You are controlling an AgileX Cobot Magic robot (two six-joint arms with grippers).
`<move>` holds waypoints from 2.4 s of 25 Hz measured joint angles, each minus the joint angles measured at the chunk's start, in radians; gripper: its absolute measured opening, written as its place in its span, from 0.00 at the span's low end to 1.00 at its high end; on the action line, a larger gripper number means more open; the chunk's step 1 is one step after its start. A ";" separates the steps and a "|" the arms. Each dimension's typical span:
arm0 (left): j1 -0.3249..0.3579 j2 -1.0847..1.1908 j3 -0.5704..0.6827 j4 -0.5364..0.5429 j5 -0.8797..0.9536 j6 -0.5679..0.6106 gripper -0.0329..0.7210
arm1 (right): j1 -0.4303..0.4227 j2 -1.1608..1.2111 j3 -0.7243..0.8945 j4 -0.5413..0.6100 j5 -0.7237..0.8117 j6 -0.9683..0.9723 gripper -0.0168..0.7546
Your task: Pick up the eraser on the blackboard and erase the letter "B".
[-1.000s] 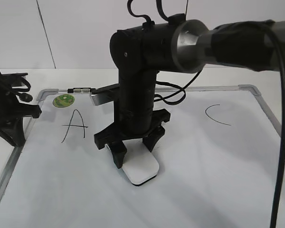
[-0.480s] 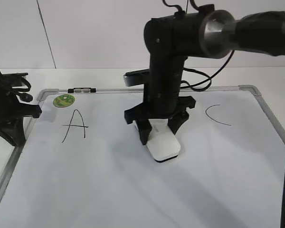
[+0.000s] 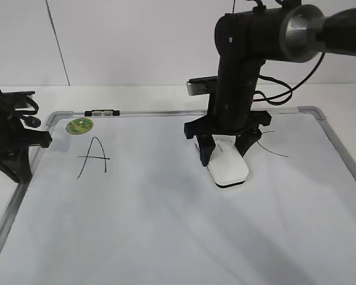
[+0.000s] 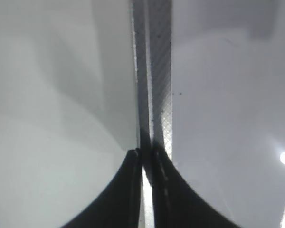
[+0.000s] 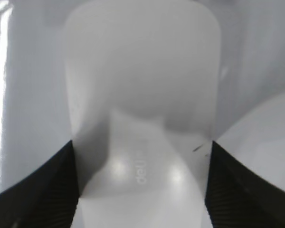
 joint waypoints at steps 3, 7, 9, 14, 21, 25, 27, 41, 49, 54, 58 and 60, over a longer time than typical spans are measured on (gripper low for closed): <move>0.000 0.000 0.000 0.000 0.002 0.000 0.07 | 0.032 0.000 0.000 -0.019 -0.001 0.000 0.73; 0.000 0.000 0.000 0.002 0.004 0.000 0.07 | 0.121 0.000 0.000 -0.052 -0.002 -0.003 0.73; 0.000 0.000 0.000 0.002 0.005 0.000 0.07 | 0.179 0.000 0.000 -0.039 -0.002 -0.003 0.73; 0.000 0.000 0.000 0.002 0.006 0.000 0.07 | 0.290 0.009 -0.017 -0.008 -0.002 -0.013 0.73; 0.000 0.000 0.000 0.004 0.009 0.000 0.07 | 0.285 0.012 -0.020 0.010 -0.002 -0.026 0.73; 0.000 0.000 0.000 0.004 0.009 0.000 0.07 | 0.240 0.012 -0.020 0.037 -0.002 -0.027 0.73; 0.000 0.000 0.000 0.004 0.009 0.000 0.07 | 0.196 0.012 -0.020 0.038 -0.002 -0.027 0.73; 0.000 0.000 0.000 0.004 0.009 0.000 0.07 | 0.001 0.012 -0.036 0.106 0.004 -0.103 0.73; 0.000 0.000 0.000 0.004 0.015 0.000 0.07 | -0.001 -0.149 -0.036 0.121 0.000 -0.135 0.73; 0.000 0.000 0.000 0.004 0.016 0.000 0.07 | -0.033 -0.274 -0.001 0.087 0.000 -0.127 0.73; 0.000 0.000 0.000 0.004 0.017 0.000 0.07 | -0.105 -0.348 0.108 0.077 0.000 -0.122 0.73; 0.000 0.000 0.000 0.004 0.018 0.000 0.07 | -0.150 -0.390 0.190 0.076 0.000 -0.122 0.73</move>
